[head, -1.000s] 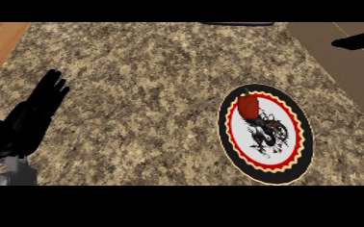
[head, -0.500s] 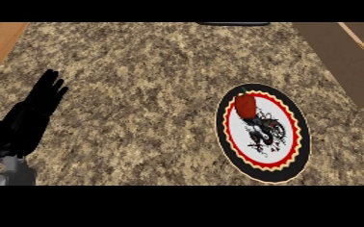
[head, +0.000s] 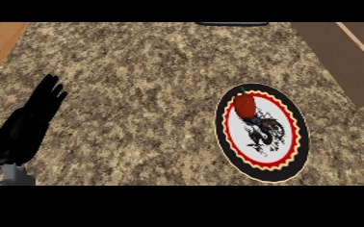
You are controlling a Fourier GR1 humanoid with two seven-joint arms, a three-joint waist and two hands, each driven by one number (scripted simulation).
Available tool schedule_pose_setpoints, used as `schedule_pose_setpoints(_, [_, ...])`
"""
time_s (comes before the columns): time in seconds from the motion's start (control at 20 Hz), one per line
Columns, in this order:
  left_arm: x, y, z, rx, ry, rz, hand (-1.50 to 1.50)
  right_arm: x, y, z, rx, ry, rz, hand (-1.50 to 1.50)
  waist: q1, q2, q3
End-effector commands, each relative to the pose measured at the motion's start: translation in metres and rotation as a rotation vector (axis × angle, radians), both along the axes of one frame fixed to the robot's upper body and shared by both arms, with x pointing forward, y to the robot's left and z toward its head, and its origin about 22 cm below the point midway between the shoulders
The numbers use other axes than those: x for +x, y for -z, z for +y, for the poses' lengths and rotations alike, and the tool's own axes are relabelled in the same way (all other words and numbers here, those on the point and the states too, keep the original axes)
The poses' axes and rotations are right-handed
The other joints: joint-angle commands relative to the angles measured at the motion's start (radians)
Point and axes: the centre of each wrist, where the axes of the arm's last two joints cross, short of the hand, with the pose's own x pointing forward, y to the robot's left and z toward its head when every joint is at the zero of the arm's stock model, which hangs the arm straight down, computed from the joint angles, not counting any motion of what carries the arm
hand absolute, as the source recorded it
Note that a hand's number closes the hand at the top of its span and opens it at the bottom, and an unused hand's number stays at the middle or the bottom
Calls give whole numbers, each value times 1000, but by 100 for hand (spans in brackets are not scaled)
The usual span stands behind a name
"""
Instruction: Pick the lemon from the plate and place it in the cardboard box
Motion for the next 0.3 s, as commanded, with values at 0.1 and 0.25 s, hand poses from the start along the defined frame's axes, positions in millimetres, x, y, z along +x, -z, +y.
schedule_pose_setpoints(0.1, [0, 17, -7, -13, 11, 2, 0, -41, -8, -37, -14, -42, -6, -150, -2, 2, 0])
schedule_pose_setpoints(0.25, [4, -8, -5, 12, 2, -3, 0, -41, 20, -31, -23, -37, 4, -150, -1, -1, 0])
